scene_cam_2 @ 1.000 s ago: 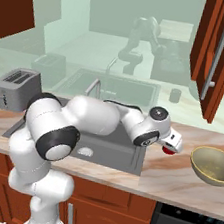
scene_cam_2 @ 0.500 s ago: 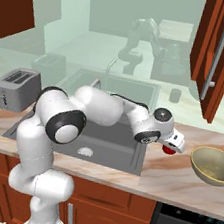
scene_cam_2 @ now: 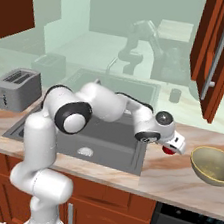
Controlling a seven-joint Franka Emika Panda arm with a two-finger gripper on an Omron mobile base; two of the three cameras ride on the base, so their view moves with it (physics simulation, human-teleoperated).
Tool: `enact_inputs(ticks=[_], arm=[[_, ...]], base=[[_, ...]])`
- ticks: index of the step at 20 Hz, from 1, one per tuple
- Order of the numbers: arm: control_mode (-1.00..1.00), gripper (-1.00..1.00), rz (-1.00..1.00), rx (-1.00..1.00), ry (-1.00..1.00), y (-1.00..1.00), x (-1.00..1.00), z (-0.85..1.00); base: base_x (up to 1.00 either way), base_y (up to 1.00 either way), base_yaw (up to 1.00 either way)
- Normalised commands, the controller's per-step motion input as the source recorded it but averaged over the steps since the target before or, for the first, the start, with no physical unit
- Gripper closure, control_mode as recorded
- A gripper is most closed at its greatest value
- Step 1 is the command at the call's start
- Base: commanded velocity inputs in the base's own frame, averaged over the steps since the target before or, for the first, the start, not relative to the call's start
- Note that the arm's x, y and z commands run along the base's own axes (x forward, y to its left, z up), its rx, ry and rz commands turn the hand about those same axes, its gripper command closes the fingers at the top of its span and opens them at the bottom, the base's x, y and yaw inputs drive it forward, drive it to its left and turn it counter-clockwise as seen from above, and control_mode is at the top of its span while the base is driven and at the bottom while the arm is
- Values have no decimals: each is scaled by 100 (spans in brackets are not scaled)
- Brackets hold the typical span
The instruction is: Pick the mug and place it in the sink. Pick the bowl and place it in the open cabinet and then close the cabinet.
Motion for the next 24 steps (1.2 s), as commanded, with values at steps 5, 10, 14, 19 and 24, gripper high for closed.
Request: enact_inputs(ticks=[5,10,14,19,24], arm=[[-100,-100,0,0,0,-11,22,-17],[-100,-100,0,0,0,-11,25,-16],[-100,-100,0,0,0,-12,30,-14],[-100,-100,0,0,0,-4,30,-12],[-100,100,0,0,0,-8,25,-13]], base=[[0,0,0],[0,0,0],[0,0,0],[0,0,0],[0,0,0]])
